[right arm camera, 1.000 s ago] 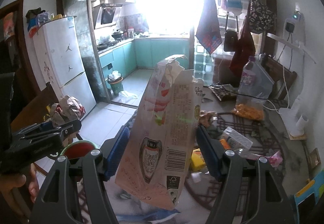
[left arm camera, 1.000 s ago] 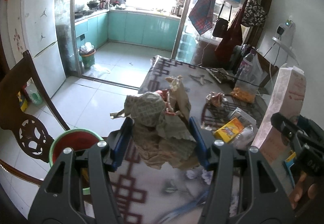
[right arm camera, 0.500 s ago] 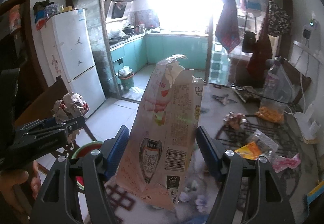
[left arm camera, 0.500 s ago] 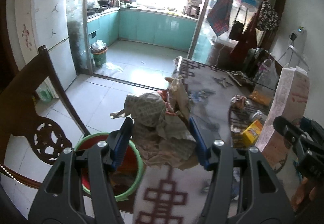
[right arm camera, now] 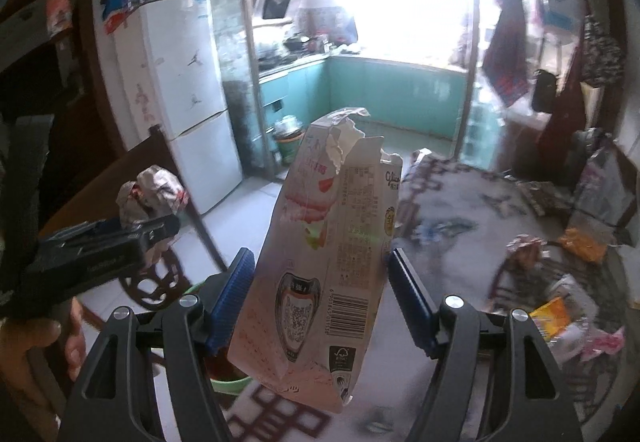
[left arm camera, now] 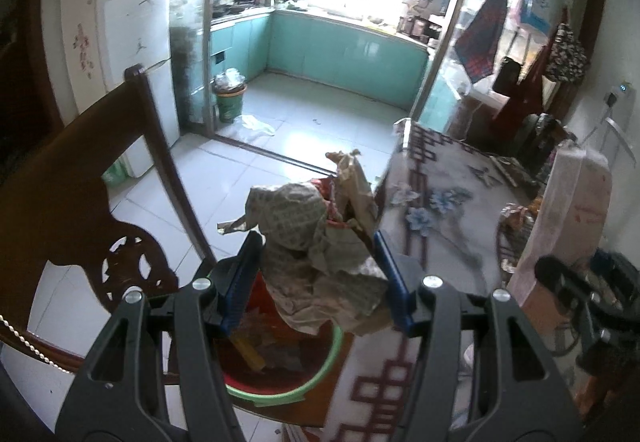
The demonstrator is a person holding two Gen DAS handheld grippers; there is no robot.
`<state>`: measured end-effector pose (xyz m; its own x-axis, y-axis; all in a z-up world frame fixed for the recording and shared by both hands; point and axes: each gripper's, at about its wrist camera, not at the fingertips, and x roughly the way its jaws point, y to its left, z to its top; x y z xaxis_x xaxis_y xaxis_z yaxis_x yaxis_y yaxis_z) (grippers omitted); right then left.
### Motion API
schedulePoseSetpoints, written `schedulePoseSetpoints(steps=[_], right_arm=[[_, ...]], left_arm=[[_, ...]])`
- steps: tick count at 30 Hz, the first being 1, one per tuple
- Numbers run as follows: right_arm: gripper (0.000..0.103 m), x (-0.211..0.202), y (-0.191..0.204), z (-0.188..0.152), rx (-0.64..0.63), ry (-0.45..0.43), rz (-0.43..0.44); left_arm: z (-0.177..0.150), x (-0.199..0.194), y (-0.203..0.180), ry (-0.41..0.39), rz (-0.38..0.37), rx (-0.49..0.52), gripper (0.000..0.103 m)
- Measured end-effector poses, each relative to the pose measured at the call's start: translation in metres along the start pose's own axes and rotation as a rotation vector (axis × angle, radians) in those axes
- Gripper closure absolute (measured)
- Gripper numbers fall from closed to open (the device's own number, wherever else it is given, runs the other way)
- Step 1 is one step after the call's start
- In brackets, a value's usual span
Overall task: Collect trash
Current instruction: 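Lift and carry the crumpled paper and paper bag to the red bucket, then open the left tool over the bucket while the right tool releases the paper bag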
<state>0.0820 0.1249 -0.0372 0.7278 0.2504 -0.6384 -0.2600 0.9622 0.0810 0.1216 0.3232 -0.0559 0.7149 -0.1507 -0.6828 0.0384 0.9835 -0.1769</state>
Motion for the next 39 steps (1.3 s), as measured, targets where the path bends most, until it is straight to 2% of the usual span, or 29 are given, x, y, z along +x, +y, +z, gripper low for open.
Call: schedulePoseSetpoints(steps=[8, 14, 23, 28, 34, 35, 36, 37, 39], right_arm=[[0.036, 0.047, 0.031, -0.006, -0.026, 0.106, 0.096], [0.036, 0.075, 0.037, -0.006, -0.009, 0.166, 0.138], [0.035, 0.106, 0.048, -0.009, -0.039, 0.222, 0.155], [0.035, 0.121, 0.052, -0.013, -0.033, 0.261, 0.192], [0.032, 0.125, 0.059, -0.015, -0.068, 0.263, 0.21], [0.032, 0.126, 0.059, -0.016, -0.065, 0.259, 0.224], [0.024, 0.126, 0.06, -0.016, -0.064, 0.264, 0.237], [0.02, 0.126, 0.061, -0.016, -0.066, 0.262, 0.239], [0.02, 0.122, 0.061, -0.015, -0.081, 0.246, 0.229]], left_arm=[[-0.005, 0.031, 0.041, 0.069, 0.065, -0.047, 0.048], [-0.007, 0.049, 0.058, 0.108, 0.085, -0.063, 0.048], [-0.002, 0.074, 0.069, 0.142, 0.095, -0.068, 0.048], [-0.003, 0.084, 0.071, 0.162, 0.103, -0.066, 0.046], [-0.003, 0.089, 0.075, 0.172, 0.112, -0.069, 0.046], [-0.003, 0.089, 0.075, 0.173, 0.118, -0.07, 0.042], [-0.003, 0.089, 0.076, 0.171, 0.135, -0.07, 0.033], [-0.003, 0.089, 0.076, 0.169, 0.145, -0.071, 0.029], [-0.002, 0.086, 0.076, 0.162, 0.142, -0.077, 0.026]])
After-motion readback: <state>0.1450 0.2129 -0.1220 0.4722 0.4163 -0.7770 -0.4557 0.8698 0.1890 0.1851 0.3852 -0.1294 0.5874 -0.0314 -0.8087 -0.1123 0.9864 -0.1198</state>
